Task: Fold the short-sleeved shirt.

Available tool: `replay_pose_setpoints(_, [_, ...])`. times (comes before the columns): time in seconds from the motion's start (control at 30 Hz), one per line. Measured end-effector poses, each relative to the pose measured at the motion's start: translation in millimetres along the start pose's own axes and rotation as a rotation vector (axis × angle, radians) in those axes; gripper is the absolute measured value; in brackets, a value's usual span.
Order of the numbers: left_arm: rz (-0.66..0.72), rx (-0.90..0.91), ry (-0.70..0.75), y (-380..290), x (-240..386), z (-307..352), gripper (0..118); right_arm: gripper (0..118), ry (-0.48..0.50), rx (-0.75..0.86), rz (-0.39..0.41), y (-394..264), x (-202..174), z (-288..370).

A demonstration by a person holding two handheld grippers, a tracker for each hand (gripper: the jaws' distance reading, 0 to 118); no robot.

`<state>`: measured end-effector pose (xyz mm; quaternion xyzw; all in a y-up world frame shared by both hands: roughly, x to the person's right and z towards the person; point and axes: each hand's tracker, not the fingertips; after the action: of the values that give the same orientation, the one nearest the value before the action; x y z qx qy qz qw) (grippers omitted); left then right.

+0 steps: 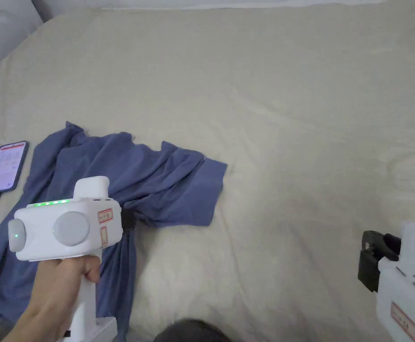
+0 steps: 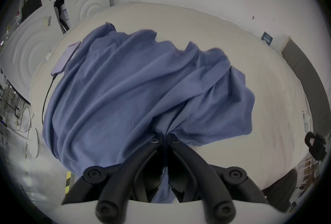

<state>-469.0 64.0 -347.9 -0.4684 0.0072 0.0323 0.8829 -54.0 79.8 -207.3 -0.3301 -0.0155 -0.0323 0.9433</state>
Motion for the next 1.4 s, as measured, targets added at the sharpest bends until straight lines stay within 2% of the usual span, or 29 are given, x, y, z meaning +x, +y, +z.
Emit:
replay_pose_setpoints(0.2, [-0.134,0.099,-0.136,61.7,108.1,24.7,2,1,-0.137,0.078,-0.078,-4.7,58.4,38.2])
replay_pose_setpoints(0.37, [-0.33,0.124,-0.281,105.1,274.4,23.4,2,1,-0.262,0.146,-0.09,-14.7,100.3,74.2])
replay_pose_setpoints(0.43, [-0.377,0.113,-0.393,109.6,349.8,18.3,2,1,-0.301,0.146,-0.108,-19.5,116.0,83.2])
replay_pose_setpoints(0.63, [-0.551,0.03,-0.606,78.7,553.5,-14.7,2,1,-0.317,0.098,-0.206,-35.1,152.6,95.4])
replay_pose_setpoints(0.73, [-0.54,-0.077,-0.653,48.6,608.5,-40.2,2,1,-0.359,0.062,-0.191,-42.8,158.0,93.3])
replay_pose_setpoints(0.8, [-0.568,-0.119,-0.625,32.0,627.0,-56.9,5,1,-0.369,0.046,-0.191,-48.0,160.4,87.6])
replay_pose_setpoints(0.83, [-0.575,-0.123,-0.603,27.7,630.1,-66.8,48,1,-0.361,0.028,-0.2,-49.5,162.6,83.3])
replay_pose_setpoints(0.87, [-0.569,-0.11,-0.567,26.8,626.7,-75.8,104,1,-0.349,0.005,-0.206,-49.9,163.6,78.8])
replay_pose_setpoints(0.9, [-0.563,-0.111,-0.583,26.7,624.5,-82.5,115,1,-0.347,-0.001,-0.212,-49.9,163.0,75.7])
replay_pose_setpoints(0.93, [-0.54,-0.172,-0.556,24.1,611.5,-86.1,101,1,-0.335,-0.001,-0.219,-49.0,162.0,74.1])
replay_pose_setpoints(1.0, [-0.583,-0.158,-0.559,37.4,590.9,-81.5,105,1,-0.317,0.004,-0.217,-45.3,157.3,73.9])
replay_pose_setpoints(1.07, [-0.591,-0.16,-0.544,39.5,537.6,-60.0,106,1,-0.285,0.026,-0.206,-40.7,149.9,74.3])
replay_pose_setpoints(1.13, [-0.572,-0.076,-0.579,44.9,465.1,-24.3,106,1,-0.253,0.051,-0.183,-35.5,139.5,74.4])
replay_pose_setpoints(1.17, [-0.552,-0.058,-0.548,43.9,425.3,-8.6,106,1,-0.241,0.063,-0.175,-34.3,133.9,75.2])
replay_pose_setpoints(1.23, [-0.515,0.004,-0.544,37.2,332.0,19.1,98,1,-0.179,0.075,-0.17,-31.8,121.1,77.2])
replay_pose_setpoints(1.27, [-0.482,0.016,-0.464,30.5,289.8,31.6,87,1,-0.157,0.072,-0.181,-31.8,114.5,77.3])
replay_pose_setpoints(1.3, [-0.462,0.035,-0.431,25.1,252.1,42.1,61,1,-0.13,0.068,-0.186,-33.0,108.2,77.7])
replay_pose_setpoints(1.33, [-0.418,0.117,-0.293,12.9,215.9,48.8,0,1,-0.102,0.065,-0.191,-33.6,100.6,76.4])
replay_pose_setpoints(1.4, [-0.393,0.158,-0.144,3.4,160.8,55.6,0,1,-0.088,0.056,-0.174,-31.2,82.8,72.6])
